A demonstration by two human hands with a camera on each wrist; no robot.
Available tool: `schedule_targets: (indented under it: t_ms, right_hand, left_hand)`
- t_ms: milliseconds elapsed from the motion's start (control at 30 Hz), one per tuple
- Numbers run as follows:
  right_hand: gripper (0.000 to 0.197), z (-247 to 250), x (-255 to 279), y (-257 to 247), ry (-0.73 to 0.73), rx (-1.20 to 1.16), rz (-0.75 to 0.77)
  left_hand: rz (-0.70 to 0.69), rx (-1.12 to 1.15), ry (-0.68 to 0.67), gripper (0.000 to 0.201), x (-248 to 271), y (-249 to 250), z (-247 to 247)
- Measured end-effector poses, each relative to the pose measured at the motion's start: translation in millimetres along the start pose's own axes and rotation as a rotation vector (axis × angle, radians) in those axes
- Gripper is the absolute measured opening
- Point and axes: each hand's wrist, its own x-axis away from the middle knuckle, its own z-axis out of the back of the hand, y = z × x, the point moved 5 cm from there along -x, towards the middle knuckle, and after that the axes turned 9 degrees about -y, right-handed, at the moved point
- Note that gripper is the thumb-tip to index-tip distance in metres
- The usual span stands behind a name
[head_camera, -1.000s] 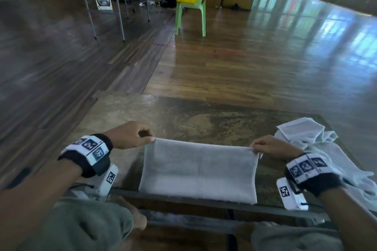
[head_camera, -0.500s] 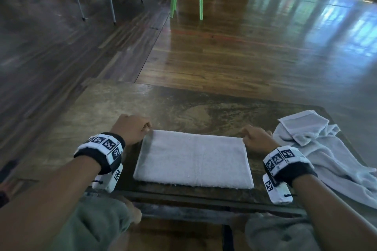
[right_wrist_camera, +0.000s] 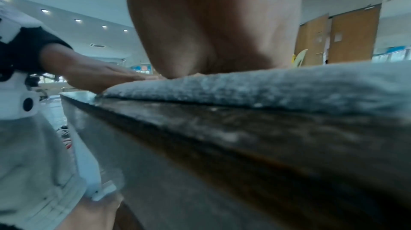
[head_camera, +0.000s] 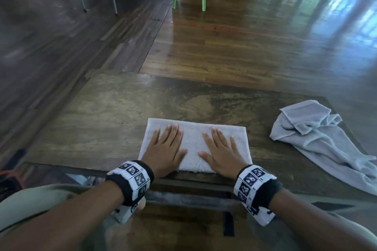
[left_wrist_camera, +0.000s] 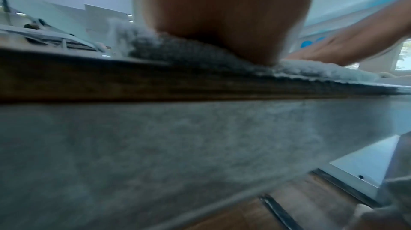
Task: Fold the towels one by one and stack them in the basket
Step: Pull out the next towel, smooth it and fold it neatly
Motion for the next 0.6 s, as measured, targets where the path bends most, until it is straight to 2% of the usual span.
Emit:
schedule_targets:
  t_ms: [133, 200, 333, 467, 600]
  right_hand:
    - [0.076, 4, 3, 30, 0.013, 0.001, -0.083]
    - [0.076, 9, 6, 49, 0.013, 0.033, -0.128]
    - [0.061, 24, 7, 71, 0.038, 0.022, -0.14]
    - [0.038, 49, -2, 85, 0.171, 0.031, -0.14]
    - [0.03, 60, -11, 102, 0.136, 0.011, -0.171]
  left_hand:
    - [0.001, -0.113, 0.005, 0.088, -5, -23, 6]
    - [0.064, -0.123, -0.016, 0.078, -8, -43, 13]
    - [0.193, -0.149, -0.04, 0.055, -4, -68, 33]
    - [0.086, -0.215, -0.016, 0.047, 5, -31, 45]
    - [-0.099, -0.083, 0.014, 0.041, 10, 28, 50]
